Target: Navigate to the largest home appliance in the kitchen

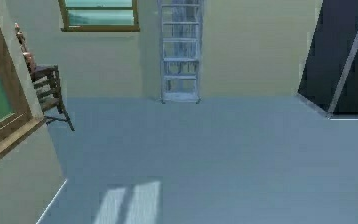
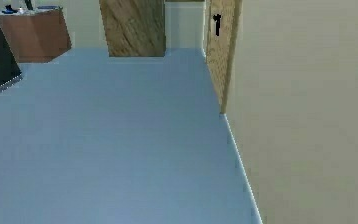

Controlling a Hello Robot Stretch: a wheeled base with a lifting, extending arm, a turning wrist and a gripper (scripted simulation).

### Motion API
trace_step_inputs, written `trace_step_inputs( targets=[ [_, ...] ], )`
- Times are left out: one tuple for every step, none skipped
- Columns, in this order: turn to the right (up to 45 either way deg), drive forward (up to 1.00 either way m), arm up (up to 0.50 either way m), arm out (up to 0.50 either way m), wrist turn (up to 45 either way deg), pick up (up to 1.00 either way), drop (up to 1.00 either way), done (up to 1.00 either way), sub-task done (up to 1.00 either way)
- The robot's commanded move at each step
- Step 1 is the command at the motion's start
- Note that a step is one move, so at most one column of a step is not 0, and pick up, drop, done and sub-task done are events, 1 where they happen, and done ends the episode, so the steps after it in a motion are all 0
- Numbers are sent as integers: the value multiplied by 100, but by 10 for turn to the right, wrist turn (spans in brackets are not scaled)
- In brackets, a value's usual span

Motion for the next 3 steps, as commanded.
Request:
trace_step_inputs(
  targets=[
    [-120,0,0,0,0,0,0,0,0],
    [0,100,0,0,0,0,0,0,0],
    [0,70,0,0,0,0,0,0,0]
  ],
)
